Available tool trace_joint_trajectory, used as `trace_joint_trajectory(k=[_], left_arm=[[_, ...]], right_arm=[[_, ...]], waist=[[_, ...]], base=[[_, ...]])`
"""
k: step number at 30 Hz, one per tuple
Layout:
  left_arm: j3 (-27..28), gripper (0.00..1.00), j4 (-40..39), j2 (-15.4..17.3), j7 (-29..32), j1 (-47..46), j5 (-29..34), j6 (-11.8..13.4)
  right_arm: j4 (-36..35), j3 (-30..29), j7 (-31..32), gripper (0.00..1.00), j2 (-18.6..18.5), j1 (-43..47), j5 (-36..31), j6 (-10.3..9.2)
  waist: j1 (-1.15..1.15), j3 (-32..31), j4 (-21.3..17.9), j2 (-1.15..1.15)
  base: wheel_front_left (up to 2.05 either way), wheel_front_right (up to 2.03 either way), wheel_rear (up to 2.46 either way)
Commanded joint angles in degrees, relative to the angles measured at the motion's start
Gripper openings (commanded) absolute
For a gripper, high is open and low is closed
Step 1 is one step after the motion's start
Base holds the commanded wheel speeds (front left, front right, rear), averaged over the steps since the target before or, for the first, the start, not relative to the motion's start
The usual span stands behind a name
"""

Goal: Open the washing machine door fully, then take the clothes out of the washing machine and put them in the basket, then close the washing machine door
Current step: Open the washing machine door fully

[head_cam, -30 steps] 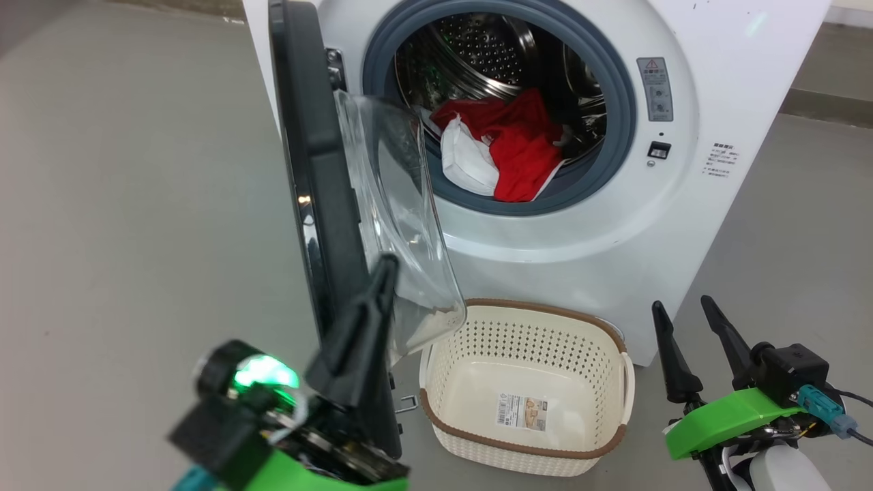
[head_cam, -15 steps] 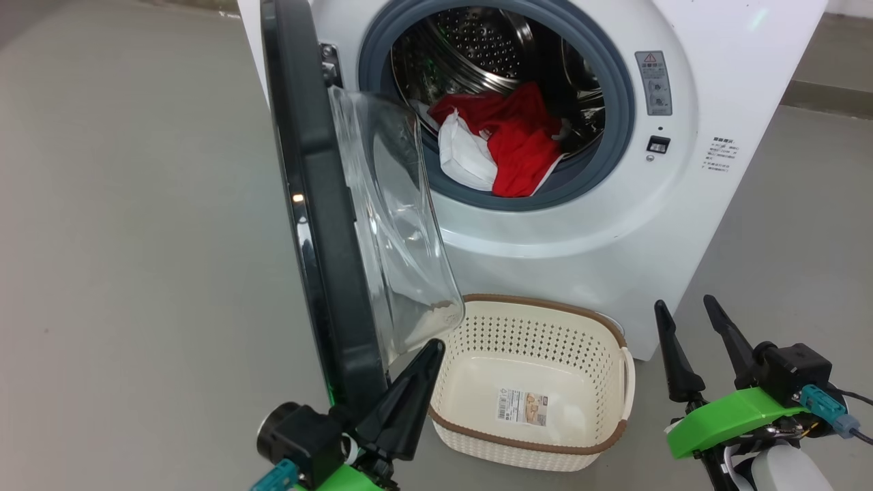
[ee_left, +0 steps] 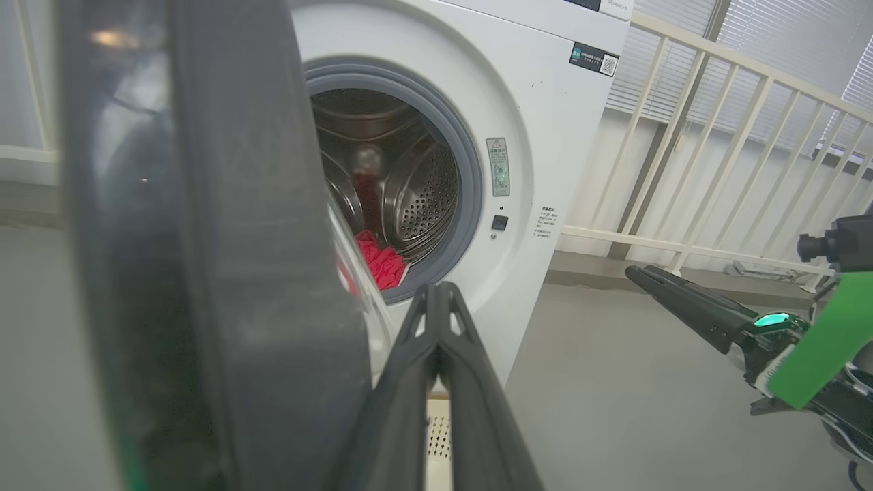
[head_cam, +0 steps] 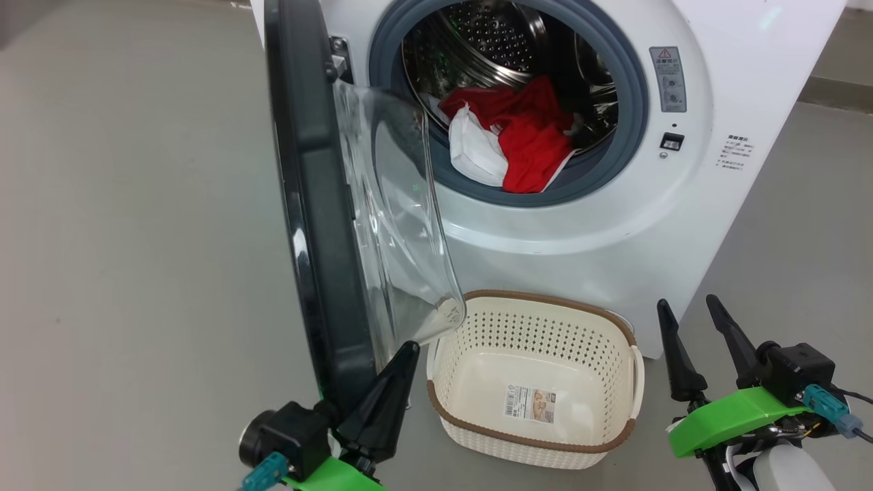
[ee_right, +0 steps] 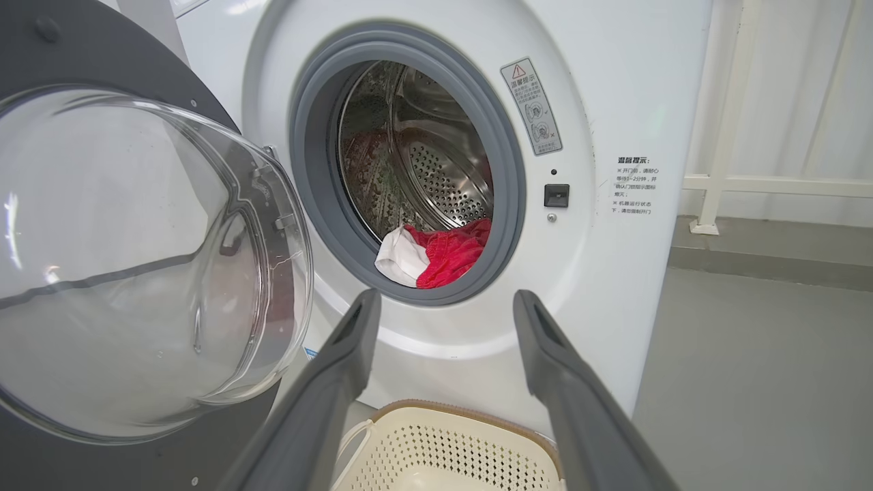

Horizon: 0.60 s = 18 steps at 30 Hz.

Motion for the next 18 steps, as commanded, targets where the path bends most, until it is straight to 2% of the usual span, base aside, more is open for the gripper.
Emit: trace_joint_trajectory(k=[1, 13, 18], left_arm=[[3.44, 0.00, -0.91, 1.51, -0.57, -2.26, -0.05, 1.39], [5.99, 0.00, -2.41, 3.79, -0.53, -1.78, -0.51, 3.59], [8.14, 0.00, -3.05, 4.91, -0.56, -1.03, -0.72, 5.65]], right_arm=[[-1.42, 0.94, -0.36, 1.00, -0.01, -0.80, -0.58, 0.36], [-1.05, 0.49, -0.36, 1.00, 0.00, -1.19, -1.63, 0.36], [-0.64, 1.15, -0.36, 1.00, 0.00, -2.01, -2.09, 0.36]], waist=[[0.00, 0.09, 0.24, 0.00], [0.00, 1.88, 3.99, 0.00], [0.00, 2.99, 4.60, 0.00]], base=[[0.00, 0.00, 0.00], [0.00, 0.00, 0.00], [0.00, 0.00, 0.00]])
